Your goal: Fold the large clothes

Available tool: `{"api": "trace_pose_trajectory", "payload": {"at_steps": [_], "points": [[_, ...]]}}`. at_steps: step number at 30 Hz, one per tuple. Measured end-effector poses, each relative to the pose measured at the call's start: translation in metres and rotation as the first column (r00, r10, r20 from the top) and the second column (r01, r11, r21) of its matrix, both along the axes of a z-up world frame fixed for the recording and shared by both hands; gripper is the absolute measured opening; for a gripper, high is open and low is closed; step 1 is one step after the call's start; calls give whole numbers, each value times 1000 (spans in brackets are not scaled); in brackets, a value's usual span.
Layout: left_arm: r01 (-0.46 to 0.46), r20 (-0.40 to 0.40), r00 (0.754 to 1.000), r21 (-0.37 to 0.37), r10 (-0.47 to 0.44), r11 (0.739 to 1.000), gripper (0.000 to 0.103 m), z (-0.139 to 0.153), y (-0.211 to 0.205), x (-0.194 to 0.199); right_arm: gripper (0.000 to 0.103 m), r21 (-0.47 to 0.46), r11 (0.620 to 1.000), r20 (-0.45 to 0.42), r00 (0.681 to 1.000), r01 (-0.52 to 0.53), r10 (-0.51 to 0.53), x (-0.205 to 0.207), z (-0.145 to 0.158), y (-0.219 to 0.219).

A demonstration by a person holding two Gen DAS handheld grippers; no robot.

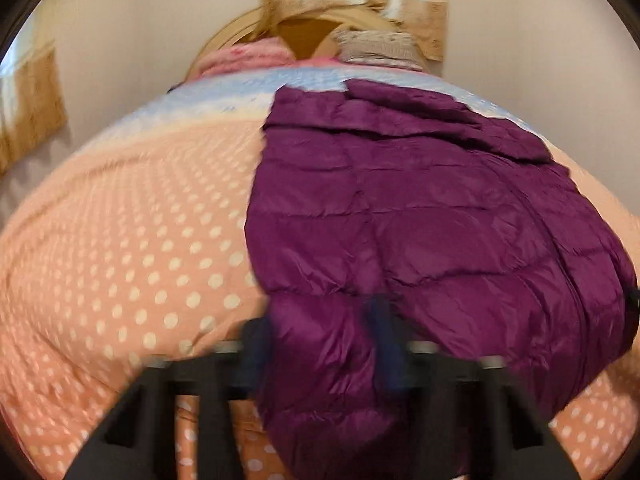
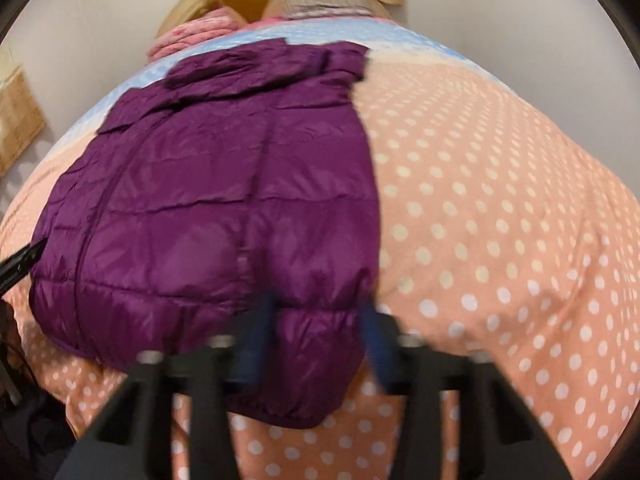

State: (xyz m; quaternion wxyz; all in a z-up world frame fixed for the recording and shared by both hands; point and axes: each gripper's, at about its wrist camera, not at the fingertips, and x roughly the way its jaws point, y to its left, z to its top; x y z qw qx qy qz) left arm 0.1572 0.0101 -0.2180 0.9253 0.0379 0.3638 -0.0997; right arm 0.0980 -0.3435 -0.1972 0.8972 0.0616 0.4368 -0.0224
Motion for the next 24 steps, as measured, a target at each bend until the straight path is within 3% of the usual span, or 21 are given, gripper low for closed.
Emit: {"api": "trace_pose_trajectory", "payload": {"at_steps": [1,3,10,14,17,20,24], "points": [[19,-2,1000,-12,-19,1000,9,3,0,-1,12,22,1000,3,1000,-4,4,-1,0,0],[24,22,999,-45,-23,999,5,17,6,-4,9,80,996,25,999,-28,26,-5,7,-1],[89,190,979,-80,-73,993,4,91,23,-43,8,123,988,201,977,-93,67,-44,74,5],[109,273,959,-118,-74,987,4,137,38,-72,8,107,986,312,946,-127,88,-77,120,16],[103,341,938,-131,-53,986,4,165,46,-81,8,83,987,417,904,-138,91,-96,157,23],[101,383,922,-101,-56,990,4,176,40,-47,7,29,992,487,869,-119,90,-77,181,27],[28,349,937,-69,-2,997,4,157,33,51,7,13,998,515,856,-61,46,15,182,16]]}}
